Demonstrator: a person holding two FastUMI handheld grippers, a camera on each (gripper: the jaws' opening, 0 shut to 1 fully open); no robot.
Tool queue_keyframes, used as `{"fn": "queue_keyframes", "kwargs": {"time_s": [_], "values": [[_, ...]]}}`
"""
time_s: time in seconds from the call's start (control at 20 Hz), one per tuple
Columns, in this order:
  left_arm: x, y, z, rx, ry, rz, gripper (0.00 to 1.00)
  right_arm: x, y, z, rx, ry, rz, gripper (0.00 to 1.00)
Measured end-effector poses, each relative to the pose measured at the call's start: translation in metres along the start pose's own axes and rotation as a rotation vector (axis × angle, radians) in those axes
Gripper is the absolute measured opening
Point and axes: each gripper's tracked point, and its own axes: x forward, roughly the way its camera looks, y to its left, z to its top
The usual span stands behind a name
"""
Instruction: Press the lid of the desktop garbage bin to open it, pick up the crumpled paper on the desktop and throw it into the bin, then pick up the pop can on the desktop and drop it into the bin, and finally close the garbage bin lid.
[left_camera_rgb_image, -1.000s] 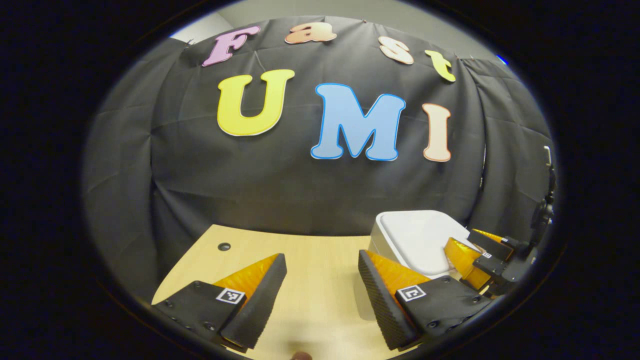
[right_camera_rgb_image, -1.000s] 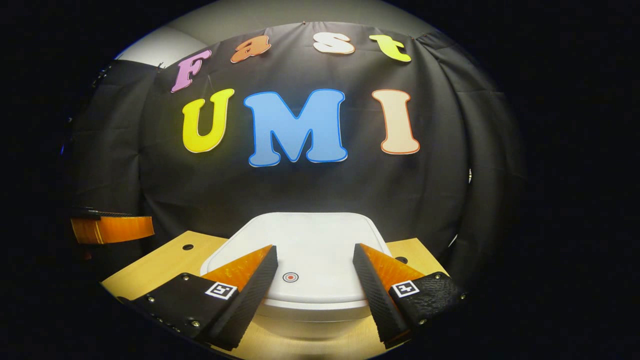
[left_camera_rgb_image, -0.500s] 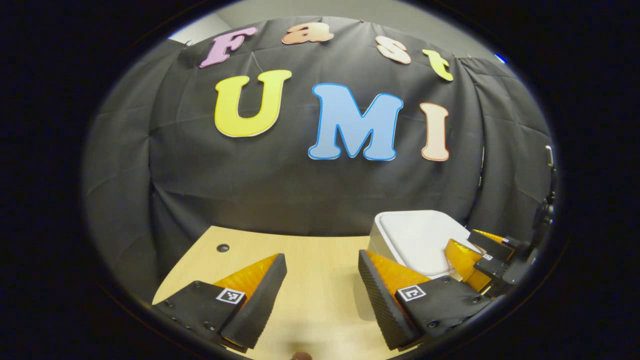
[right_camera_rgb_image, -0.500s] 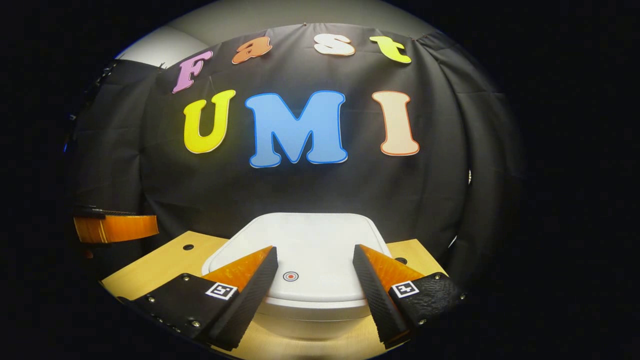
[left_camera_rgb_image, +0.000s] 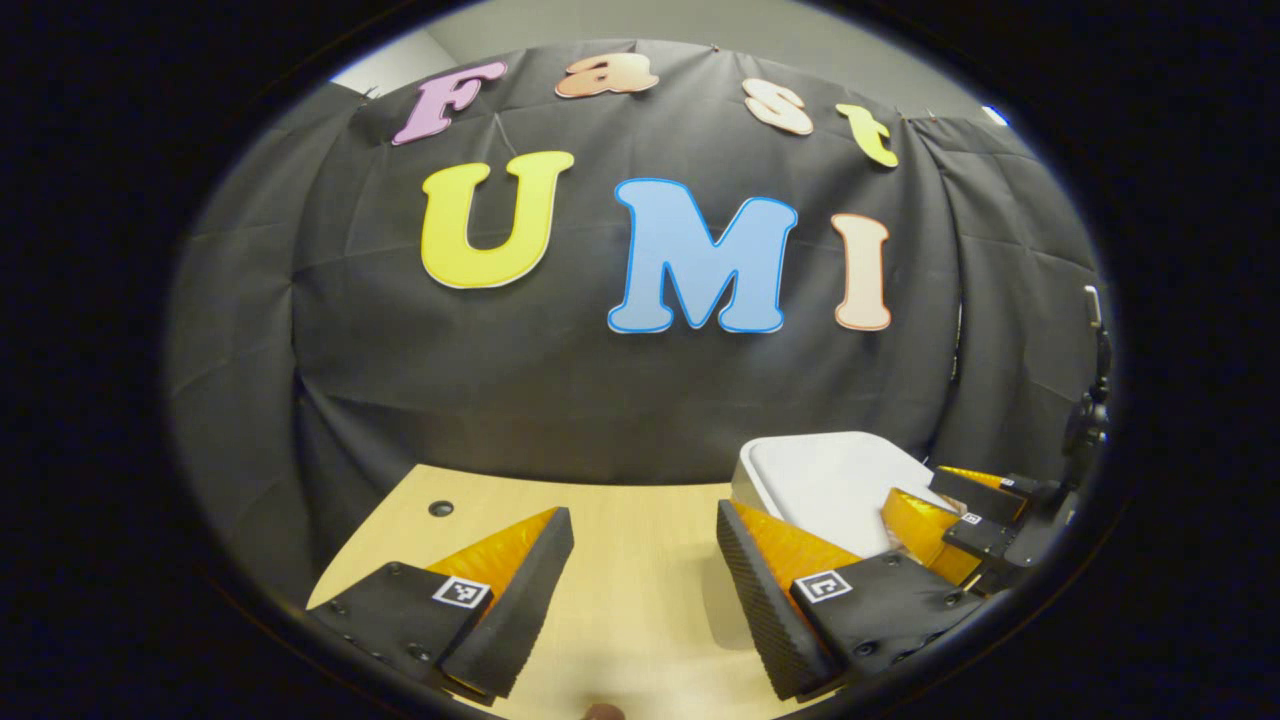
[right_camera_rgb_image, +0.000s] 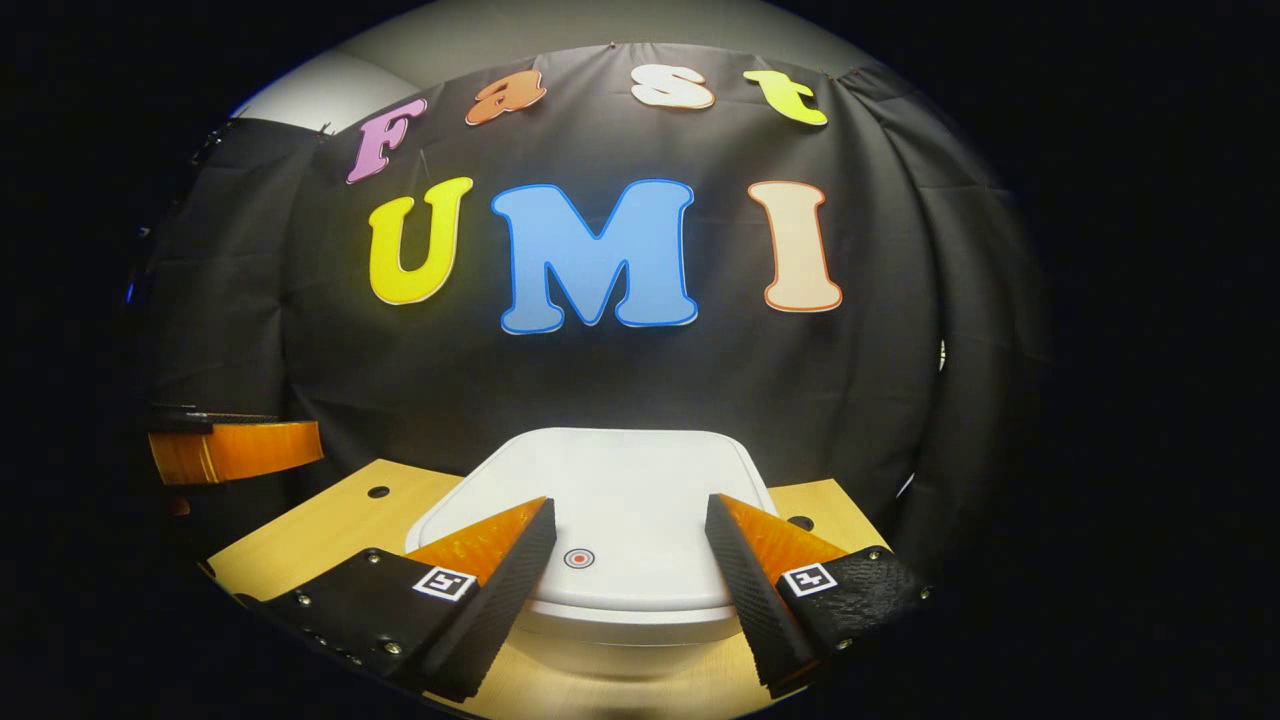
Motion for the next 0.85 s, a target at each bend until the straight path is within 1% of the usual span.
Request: {"fn": "queue_keyframes", "kwargs": {"time_s": [0.2,0.25,0.4,0.5,0.6,0.7,0.75,0.8,0.85], "values": [[-0.001,-0.004,0.014,0.002,-0.032,-0.007,0.95,-0.005,-0.006,0.028,0.006,-0.043,-0.019,0.96],[-0.003,-0.005,0.021,-0.001,-0.048,-0.009,0.96,-0.008,-0.006,0.04,0.002,-0.064,-0.023,0.96],[-0.007,-0.006,0.04,0.001,-0.092,-0.01,0.96,-0.021,-0.006,0.081,-0.003,-0.15,-0.026,0.96],[-0.014,-0.004,0.064,0.025,-0.15,0.001,0.96,-0.034,-0.006,0.108,-0.015,-0.214,-0.032,0.96],[-0.026,-0.003,0.094,0.066,-0.233,0.012,0.96,-0.047,-0.005,0.133,-0.017,-0.273,-0.029,0.95],[-0.04,-0.006,0.116,0.109,-0.296,0.019,0.96,-0.059,-0.001,0.151,-0.016,-0.309,-0.026,0.95],[-0.048,-0.008,0.124,0.132,-0.323,0.021,0.96,-0.064,-0.002,0.156,-0.015,-0.322,-0.027,1.0],[-0.054,-0.011,0.129,0.148,-0.338,0.02,0.96,-0.068,-0.002,0.16,-0.012,-0.332,-0.025,0.95],[-0.059,-0.016,0.132,0.16,-0.351,0.013,0.95,-0.07,-0.002,0.163,-0.007,-0.339,-0.023,0.95]]}}
